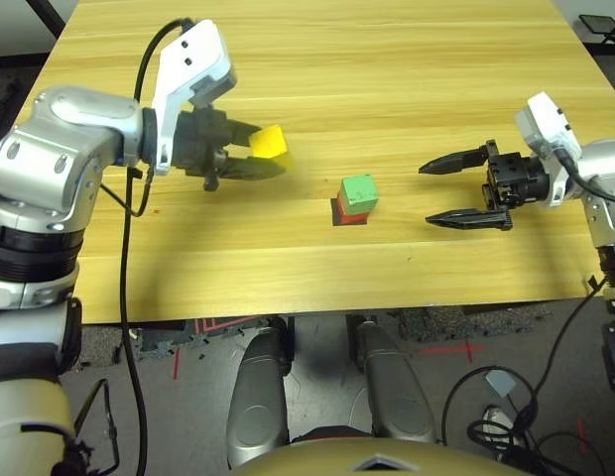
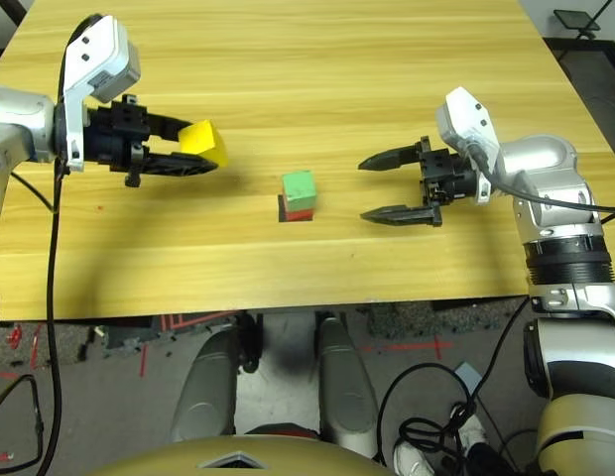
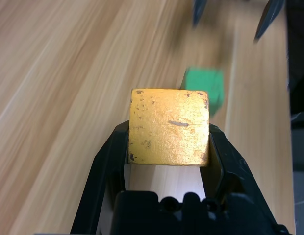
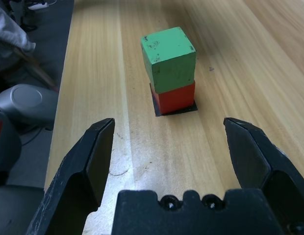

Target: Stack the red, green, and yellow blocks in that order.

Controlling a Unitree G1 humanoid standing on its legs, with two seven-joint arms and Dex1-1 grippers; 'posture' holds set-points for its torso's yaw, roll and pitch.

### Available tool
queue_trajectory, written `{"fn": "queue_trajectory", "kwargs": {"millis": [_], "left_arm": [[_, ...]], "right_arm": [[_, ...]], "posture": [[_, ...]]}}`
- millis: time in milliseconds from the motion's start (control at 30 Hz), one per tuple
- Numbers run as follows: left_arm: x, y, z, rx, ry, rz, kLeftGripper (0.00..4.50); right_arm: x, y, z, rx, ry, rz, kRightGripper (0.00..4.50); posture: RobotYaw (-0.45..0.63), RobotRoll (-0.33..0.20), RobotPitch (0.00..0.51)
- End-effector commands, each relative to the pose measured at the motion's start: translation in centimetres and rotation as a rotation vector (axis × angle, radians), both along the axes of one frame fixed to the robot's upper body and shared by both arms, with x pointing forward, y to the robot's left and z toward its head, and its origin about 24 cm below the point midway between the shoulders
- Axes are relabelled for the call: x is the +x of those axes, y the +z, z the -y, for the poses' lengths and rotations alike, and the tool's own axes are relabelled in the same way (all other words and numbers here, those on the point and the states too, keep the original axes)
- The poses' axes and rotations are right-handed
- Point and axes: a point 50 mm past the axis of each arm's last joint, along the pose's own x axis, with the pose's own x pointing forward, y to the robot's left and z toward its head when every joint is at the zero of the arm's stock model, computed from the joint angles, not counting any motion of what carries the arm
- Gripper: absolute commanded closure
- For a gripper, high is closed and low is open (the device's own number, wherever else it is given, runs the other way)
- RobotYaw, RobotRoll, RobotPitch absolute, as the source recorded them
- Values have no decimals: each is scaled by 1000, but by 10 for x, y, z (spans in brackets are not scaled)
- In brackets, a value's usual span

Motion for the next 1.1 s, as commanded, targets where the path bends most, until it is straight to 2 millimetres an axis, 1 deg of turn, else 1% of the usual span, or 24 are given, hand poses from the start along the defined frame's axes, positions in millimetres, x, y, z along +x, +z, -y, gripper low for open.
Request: {"fn": "queue_trajectory", "kwargs": {"millis": [33,267,433,567,733,1100], "left_arm": [[5,-5,15,2,34,-34,2432],[6,-10,41,1,26,-36,2432],[3,-14,52,27,11,-42,2432],[-4,-16,62,77,-40,-11,2432],[-10,-18,66,126,-76,16,2432],[-9,-23,66,161,-86,-11,2432]], "right_arm": [[1,0,2,8,-19,18,0],[-2,-2,4,14,-37,16,0],[-3,-3,4,18,-47,16,0],[-4,-4,4,21,-54,15,0],[-4,-5,3,26,-58,13,0],[-5,-6,3,31,-70,10,0]], "posture": [[64,46,257],[45,48,260],[39,53,264],[38,59,268],[39,64,271],[24,71,272]]}}
